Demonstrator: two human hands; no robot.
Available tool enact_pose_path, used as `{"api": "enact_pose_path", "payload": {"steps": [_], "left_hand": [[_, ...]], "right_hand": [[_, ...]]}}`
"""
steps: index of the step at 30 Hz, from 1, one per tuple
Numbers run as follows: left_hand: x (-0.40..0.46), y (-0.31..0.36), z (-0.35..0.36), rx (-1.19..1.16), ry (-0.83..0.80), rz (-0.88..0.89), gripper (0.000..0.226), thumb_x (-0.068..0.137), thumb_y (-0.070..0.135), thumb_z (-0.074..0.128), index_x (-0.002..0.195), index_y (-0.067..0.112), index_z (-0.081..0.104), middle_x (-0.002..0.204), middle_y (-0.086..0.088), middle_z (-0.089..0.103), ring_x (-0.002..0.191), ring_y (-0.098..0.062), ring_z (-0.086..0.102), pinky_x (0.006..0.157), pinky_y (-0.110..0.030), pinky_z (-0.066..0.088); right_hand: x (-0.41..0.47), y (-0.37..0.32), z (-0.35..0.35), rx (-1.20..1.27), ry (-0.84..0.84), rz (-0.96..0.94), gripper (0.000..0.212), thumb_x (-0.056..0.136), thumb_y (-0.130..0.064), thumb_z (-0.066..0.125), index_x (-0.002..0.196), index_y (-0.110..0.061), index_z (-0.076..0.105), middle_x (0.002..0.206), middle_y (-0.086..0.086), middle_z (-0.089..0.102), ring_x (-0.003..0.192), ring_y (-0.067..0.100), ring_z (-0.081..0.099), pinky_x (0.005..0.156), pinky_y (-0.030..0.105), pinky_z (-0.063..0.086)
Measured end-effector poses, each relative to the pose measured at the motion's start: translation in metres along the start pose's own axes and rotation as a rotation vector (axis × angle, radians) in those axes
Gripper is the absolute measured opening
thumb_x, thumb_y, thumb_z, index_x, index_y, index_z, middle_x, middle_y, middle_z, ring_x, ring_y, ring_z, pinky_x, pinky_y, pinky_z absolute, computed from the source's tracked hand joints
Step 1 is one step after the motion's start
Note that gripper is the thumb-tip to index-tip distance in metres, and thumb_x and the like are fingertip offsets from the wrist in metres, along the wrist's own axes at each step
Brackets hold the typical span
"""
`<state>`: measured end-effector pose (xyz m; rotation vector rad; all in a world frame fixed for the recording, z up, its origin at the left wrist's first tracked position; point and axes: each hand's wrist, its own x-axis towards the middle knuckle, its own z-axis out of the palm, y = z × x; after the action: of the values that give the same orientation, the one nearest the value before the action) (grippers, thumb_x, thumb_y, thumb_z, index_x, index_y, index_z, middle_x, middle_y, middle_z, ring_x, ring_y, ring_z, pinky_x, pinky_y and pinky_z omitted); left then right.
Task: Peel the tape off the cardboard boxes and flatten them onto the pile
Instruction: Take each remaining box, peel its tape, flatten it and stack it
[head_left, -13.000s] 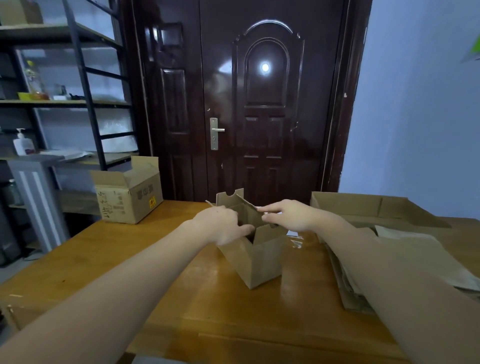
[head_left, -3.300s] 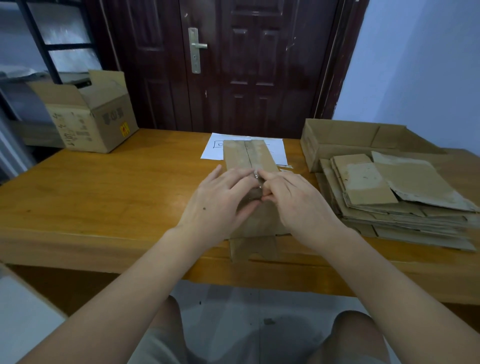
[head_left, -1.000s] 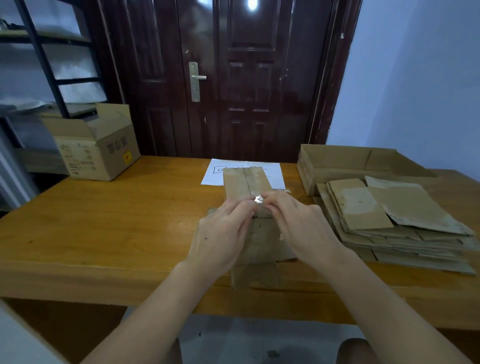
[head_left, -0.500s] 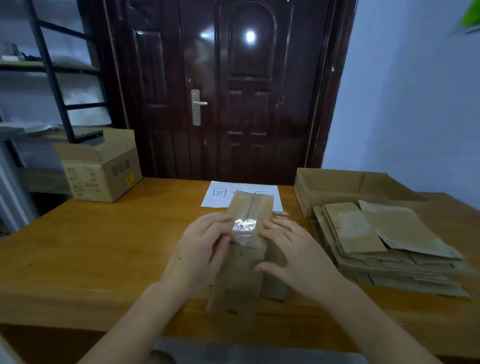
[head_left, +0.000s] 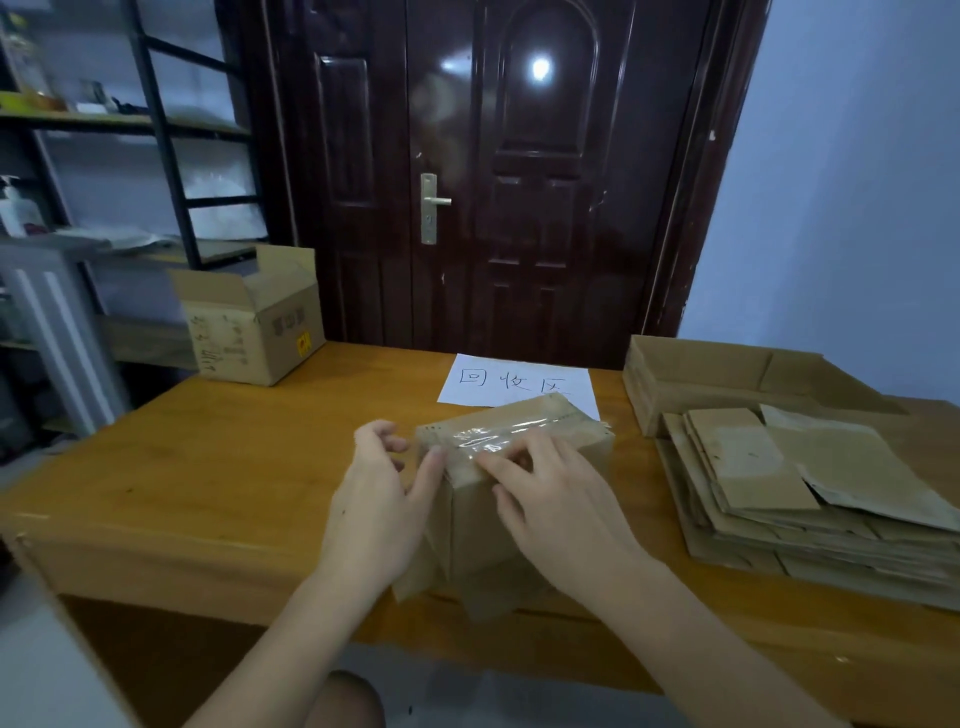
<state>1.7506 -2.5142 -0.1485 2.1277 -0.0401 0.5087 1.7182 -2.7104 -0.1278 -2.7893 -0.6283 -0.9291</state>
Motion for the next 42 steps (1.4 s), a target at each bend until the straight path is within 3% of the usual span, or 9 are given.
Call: {"api": "enact_pose_path", "payload": {"steps": [6, 10, 14, 18, 22, 25, 32, 35, 42], "left_hand": [[0.000, 0.000, -0.009, 0.285, -0.199, 0.061, 0.063, 0.099, 0.073, 0.023, 0.145, 0.038, 0.048, 0.132, 0.011, 0.060, 0.118, -0.013, 0.058, 0.096, -0.040, 0.053], [0.021, -0.006, -0.007, 0.311, -0.249, 0.016, 0.065, 0.099, 0.073, 0.019, 0.141, 0.034, 0.049, 0.130, 0.009, 0.060, 0.118, -0.018, 0.057, 0.100, -0.046, 0.050], [0.052, -0.006, -0.004, 0.106, -0.453, 0.084, 0.069, 0.091, 0.071, 0.027, 0.146, 0.036, 0.049, 0.137, 0.010, 0.056, 0.131, -0.016, 0.048, 0.113, -0.047, 0.038], [0.087, 0.004, 0.003, 0.400, -0.583, 0.201, 0.050, 0.109, 0.053, 0.022, 0.155, 0.041, 0.034, 0.147, 0.005, 0.044, 0.138, -0.022, 0.036, 0.116, -0.045, 0.028], [0.109, 0.033, 0.016, 0.795, -0.498, 0.273, 0.047, 0.110, 0.047, 0.021, 0.154, 0.037, 0.038, 0.139, -0.002, 0.047, 0.128, -0.027, 0.041, 0.102, -0.042, 0.036], [0.115, 0.052, 0.032, 0.950, -0.443, 0.316, 0.036, 0.107, 0.022, 0.036, 0.138, 0.026, 0.053, 0.129, -0.005, 0.052, 0.118, -0.028, 0.049, 0.088, -0.038, 0.039], [0.107, 0.066, 0.069, 0.911, -0.362, 0.276, 0.030, 0.097, 0.012, 0.047, 0.126, 0.019, 0.054, 0.122, -0.005, 0.057, 0.110, -0.027, 0.058, 0.077, -0.034, 0.040], [0.107, 0.061, 0.072, 0.894, -0.304, 0.307, 0.035, 0.097, 0.015, 0.048, 0.131, 0.023, 0.049, 0.123, -0.002, 0.059, 0.113, -0.026, 0.057, 0.078, -0.034, 0.036], [0.101, 0.054, 0.072, 0.719, -0.169, 0.333, 0.027, 0.107, 0.033, 0.042, 0.132, 0.022, 0.046, 0.121, 0.003, 0.060, 0.109, -0.023, 0.056, 0.078, -0.033, 0.035]], "right_hand": [[0.027, -0.036, -0.003, -0.130, -0.061, 0.099, 0.037, 0.084, -0.030, 0.080, 0.115, -0.018, 0.066, 0.100, 0.002, 0.068, 0.081, 0.021, 0.067, 0.061, 0.029, 0.055], [0.044, -0.030, -0.023, 0.066, -0.116, 0.030, 0.024, 0.102, -0.036, 0.050, 0.123, -0.027, 0.057, 0.115, -0.008, 0.065, 0.097, 0.020, 0.063, 0.081, 0.037, 0.051], [0.058, 0.018, -0.037, 0.145, -0.232, 0.155, 0.034, 0.100, -0.044, 0.055, 0.132, -0.033, 0.060, 0.132, -0.013, 0.061, 0.118, 0.014, 0.058, 0.099, 0.038, 0.046], [0.058, 0.043, -0.025, 0.091, -0.490, 0.354, 0.056, 0.098, -0.064, 0.046, 0.141, -0.028, 0.051, 0.143, -0.006, 0.053, 0.127, 0.020, 0.052, 0.102, 0.041, 0.045], [0.058, 0.034, -0.006, 0.027, -0.386, 0.454, 0.045, 0.098, -0.059, 0.038, 0.098, -0.020, 0.060, 0.103, 0.001, 0.067, 0.097, 0.027, 0.062, 0.082, 0.039, 0.048], [0.070, 0.032, -0.011, -0.044, -0.396, 0.452, 0.040, 0.098, -0.056, 0.042, 0.081, -0.023, 0.055, 0.100, 0.001, 0.067, 0.094, 0.027, 0.060, 0.076, 0.035, 0.042], [0.113, 0.069, 0.015, 0.030, -0.438, 0.541, 0.050, 0.105, -0.050, 0.039, 0.141, -0.018, 0.051, 0.142, 0.006, 0.053, 0.130, 0.031, 0.047, 0.098, 0.042, 0.042], [0.120, 0.081, 0.037, 0.160, -0.452, 0.577, 0.043, 0.105, -0.046, 0.039, 0.130, -0.019, 0.061, 0.133, 0.008, 0.060, 0.128, 0.033, 0.047, 0.101, 0.044, 0.045], [0.111, 0.078, 0.052, 0.324, -0.025, 0.385, 0.013, 0.098, -0.017, 0.058, 0.089, -0.020, 0.067, 0.093, -0.009, 0.059, 0.104, 0.022, 0.053, 0.089, 0.046, 0.047]]}}
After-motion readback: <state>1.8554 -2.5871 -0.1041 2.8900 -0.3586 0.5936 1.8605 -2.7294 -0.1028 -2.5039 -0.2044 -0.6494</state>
